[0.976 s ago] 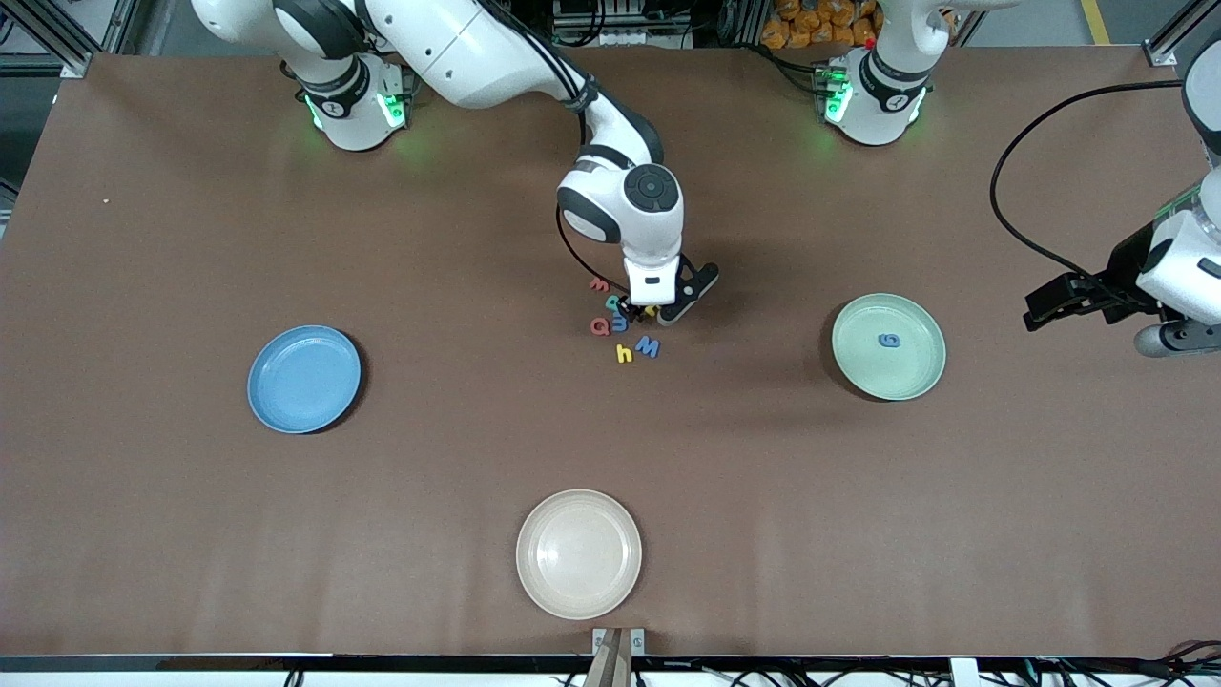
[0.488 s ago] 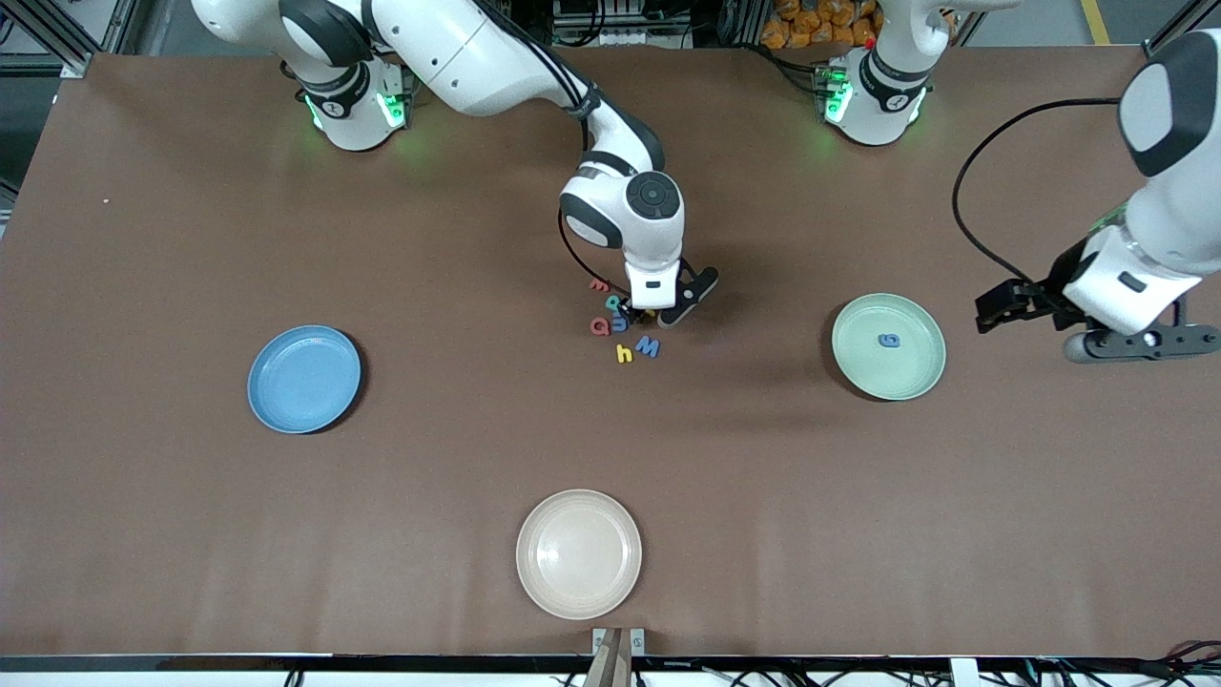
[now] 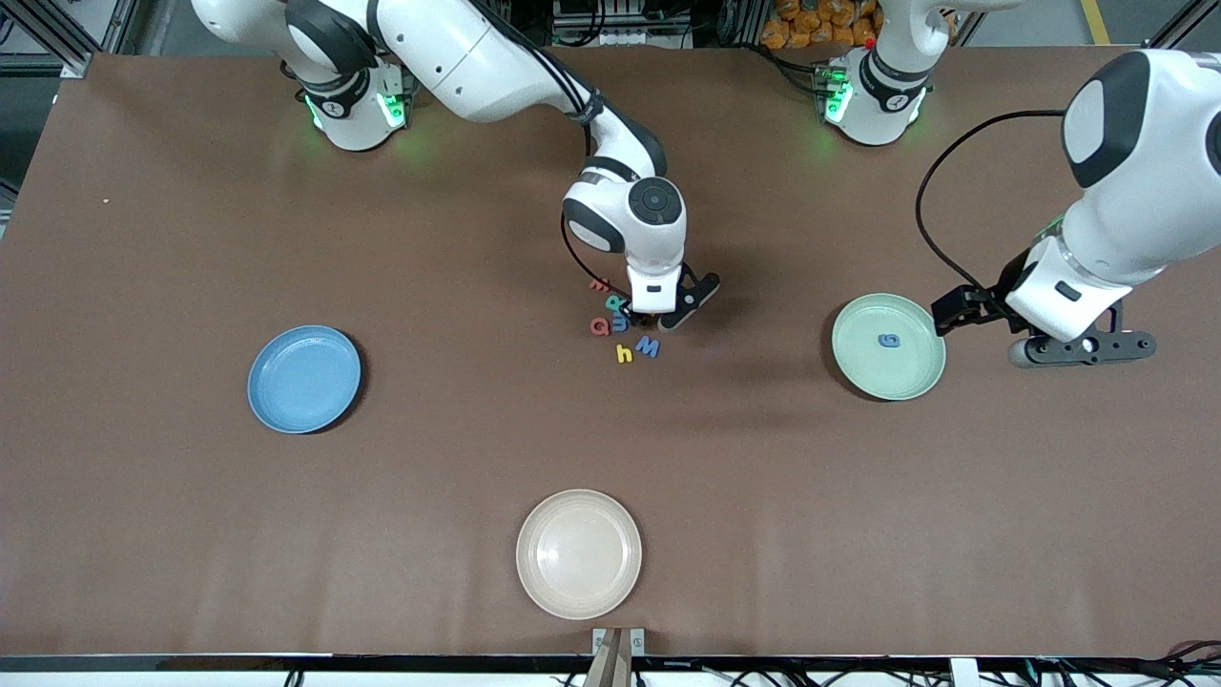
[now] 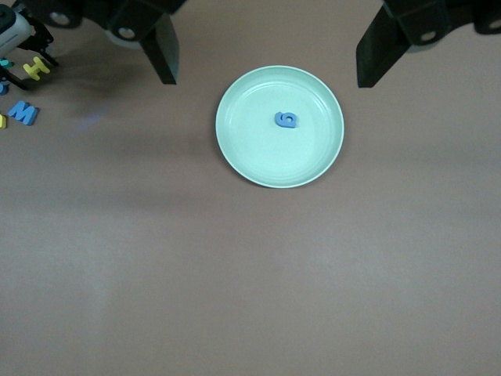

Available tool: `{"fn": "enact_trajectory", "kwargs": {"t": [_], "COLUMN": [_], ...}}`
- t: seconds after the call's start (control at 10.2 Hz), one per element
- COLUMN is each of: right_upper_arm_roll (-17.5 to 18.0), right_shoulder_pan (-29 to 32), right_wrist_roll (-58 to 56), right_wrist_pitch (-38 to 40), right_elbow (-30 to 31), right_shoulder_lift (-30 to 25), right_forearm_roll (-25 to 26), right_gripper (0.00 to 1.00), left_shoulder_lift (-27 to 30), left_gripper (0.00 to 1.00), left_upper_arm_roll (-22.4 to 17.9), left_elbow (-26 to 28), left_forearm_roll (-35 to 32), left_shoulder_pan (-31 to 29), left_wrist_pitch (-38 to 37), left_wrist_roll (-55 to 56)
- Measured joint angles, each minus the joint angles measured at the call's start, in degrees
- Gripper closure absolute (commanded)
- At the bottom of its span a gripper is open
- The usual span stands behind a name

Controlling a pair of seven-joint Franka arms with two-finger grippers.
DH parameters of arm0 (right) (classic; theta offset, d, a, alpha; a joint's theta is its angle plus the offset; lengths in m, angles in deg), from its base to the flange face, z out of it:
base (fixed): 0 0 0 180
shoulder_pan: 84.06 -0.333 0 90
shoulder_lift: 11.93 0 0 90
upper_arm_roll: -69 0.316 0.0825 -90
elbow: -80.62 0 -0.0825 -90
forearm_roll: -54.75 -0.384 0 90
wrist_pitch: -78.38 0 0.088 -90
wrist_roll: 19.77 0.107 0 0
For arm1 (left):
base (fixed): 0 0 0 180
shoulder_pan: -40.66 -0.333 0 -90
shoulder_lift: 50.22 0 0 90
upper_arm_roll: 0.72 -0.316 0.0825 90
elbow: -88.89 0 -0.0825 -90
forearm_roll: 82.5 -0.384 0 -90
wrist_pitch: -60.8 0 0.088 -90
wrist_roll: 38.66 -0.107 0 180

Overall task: Sort uppercase to blue plate, lowercase to green plate
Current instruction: 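Grasp the yellow H with the right gripper while the left gripper withdraws, then place the H on the blue plate while the left gripper reaches letters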

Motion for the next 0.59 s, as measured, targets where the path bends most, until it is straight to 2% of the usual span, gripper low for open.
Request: {"fn": "enact_trajectory", "kwargs": {"t": [0.1,0.2,0.29,0.39,0.59], "right_upper_arm_roll": [0.0,-0.1,-0.1,-0.2,-0.1], "right_shoulder_pan": [0.0,0.0,0.0,0.1,0.1], "right_wrist_roll": [0.0,0.0,0.0,0.0,0.0], "right_wrist_pitch": [0.0,0.1,0.1,0.4,0.5], "right_elbow": [-0.1,-0.3,-0.4,-0.7,-0.8], "right_shoulder_lift": [0.0,0.1,0.1,0.1,0.1], "right_forearm_roll": [0.0,0.0,0.0,0.0,0.1], "right_gripper": [0.51,0.62,0.84,1.0,1.0], "left_shoulder_lift": [-0.2,-0.3,-0.5,-0.9,-1.5], "left_gripper": [0.0,0.0,0.0,0.0,0.0], "left_upper_arm_roll": [0.5,0.7,0.8,0.8,0.8], "left_elbow": [0.1,0.3,0.4,0.5,0.5], "left_forearm_roll": [0.0,0.0,0.0,0.0,0.0], "left_shoulder_pan": [0.0,0.0,0.0,0.0,0.0], "left_wrist_pitch": [0.0,0.1,0.4,0.9,1.5], "left_wrist_roll": [0.3,0.8,1.1,1.2,1.2]}}
